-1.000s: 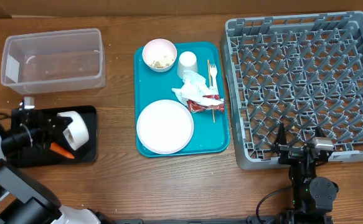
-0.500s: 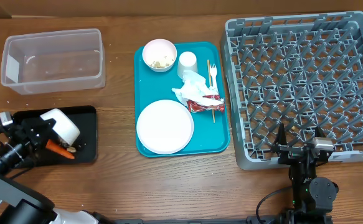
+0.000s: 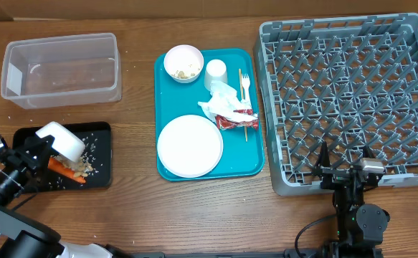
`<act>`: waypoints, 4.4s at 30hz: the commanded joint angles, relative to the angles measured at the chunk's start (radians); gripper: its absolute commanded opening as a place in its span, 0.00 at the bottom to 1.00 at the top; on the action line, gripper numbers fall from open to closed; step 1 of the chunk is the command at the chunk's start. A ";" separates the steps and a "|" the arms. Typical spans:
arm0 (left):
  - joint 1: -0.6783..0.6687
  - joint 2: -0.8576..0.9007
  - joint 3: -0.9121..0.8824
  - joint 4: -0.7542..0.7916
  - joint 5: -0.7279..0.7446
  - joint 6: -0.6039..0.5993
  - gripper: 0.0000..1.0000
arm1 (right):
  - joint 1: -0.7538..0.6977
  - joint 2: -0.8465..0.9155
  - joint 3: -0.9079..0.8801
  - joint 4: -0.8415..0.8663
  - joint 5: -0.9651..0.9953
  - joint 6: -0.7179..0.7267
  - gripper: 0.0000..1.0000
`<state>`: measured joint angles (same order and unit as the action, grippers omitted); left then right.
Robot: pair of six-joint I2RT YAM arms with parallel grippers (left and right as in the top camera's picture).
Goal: Sort waste into correct bins and load items into the dishwasher rack
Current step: 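Tip the bowl to pour its food onto the black tray, then carry the emptied bowl back and set it on the teal tray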
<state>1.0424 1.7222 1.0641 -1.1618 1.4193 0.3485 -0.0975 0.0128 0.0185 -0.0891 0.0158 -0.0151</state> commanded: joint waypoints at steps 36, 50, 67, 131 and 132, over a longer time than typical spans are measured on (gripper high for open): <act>-0.007 -0.007 -0.006 -0.036 0.133 0.177 0.04 | -0.002 -0.010 -0.010 0.008 0.009 -0.005 1.00; -0.019 -0.008 -0.007 -0.034 0.080 0.131 0.08 | -0.002 -0.010 -0.010 0.008 0.009 -0.005 1.00; -0.104 -0.159 0.158 -0.529 0.089 0.561 0.04 | -0.002 -0.010 -0.010 0.008 0.009 -0.005 1.00; -1.419 0.295 0.632 0.404 -1.408 -0.527 0.62 | -0.002 -0.010 -0.010 0.008 0.009 -0.005 1.00; -1.419 0.295 0.650 0.410 -1.410 -0.507 0.62 | -0.002 -0.010 -0.010 0.008 0.009 -0.005 1.00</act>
<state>-0.3737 2.0052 1.6196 -0.7643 0.0177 -0.2359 -0.0975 0.0116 0.0185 -0.0887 0.0154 -0.0154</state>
